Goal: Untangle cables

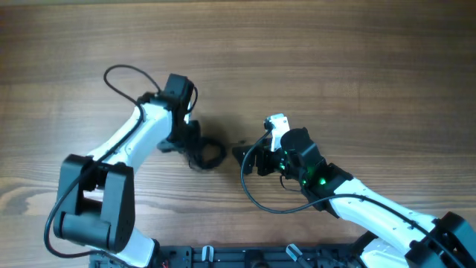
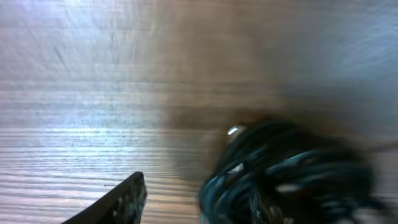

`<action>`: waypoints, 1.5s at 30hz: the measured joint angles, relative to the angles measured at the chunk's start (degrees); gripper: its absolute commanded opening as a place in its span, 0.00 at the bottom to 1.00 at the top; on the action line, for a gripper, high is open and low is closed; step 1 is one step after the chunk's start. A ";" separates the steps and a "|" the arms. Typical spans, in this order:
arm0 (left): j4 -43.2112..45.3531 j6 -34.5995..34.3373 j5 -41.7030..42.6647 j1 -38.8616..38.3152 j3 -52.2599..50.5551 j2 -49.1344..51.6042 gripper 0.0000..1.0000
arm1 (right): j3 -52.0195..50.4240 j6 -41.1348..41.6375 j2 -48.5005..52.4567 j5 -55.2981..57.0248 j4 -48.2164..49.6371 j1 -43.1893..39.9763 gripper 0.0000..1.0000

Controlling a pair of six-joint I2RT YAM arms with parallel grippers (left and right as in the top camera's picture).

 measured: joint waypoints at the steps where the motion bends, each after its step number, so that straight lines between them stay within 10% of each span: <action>1: 2.86 0.50 -0.57 0.00 -2.54 -0.07 0.55 | 0.00 0.00 0.00 0.13 -0.02 0.00 1.00; 6: 14.21 1.51 -1.90 0.11 -9.97 -2.45 0.50 | 0.00 0.00 0.00 0.61 0.00 0.00 1.00; 10: 17.53 1.97 -0.15 0.17 -10.99 -3.13 0.04 | 0.00 0.00 0.00 0.81 -0.02 0.00 1.00; 17: 18.03 0.98 3.13 0.26 -10.95 -2.99 0.04 | 0.00 0.00 0.00 0.79 -0.02 0.00 0.96; 23: 11.32 -10.16 2.71 0.94 -9.75 -7.17 0.04 | -0.04 2.78 0.02 -7.45 2.89 0.00 0.59; 37: 11.23 -8.24 3.54 1.05 -8.87 -19.21 0.04 | -0.04 -5.77 0.15 -10.27 13.53 0.00 0.85; 45: 11.43 -0.98 6.71 1.03 -8.87 -19.21 0.04 | -0.04 -7.02 0.72 -4.79 11.13 0.00 0.79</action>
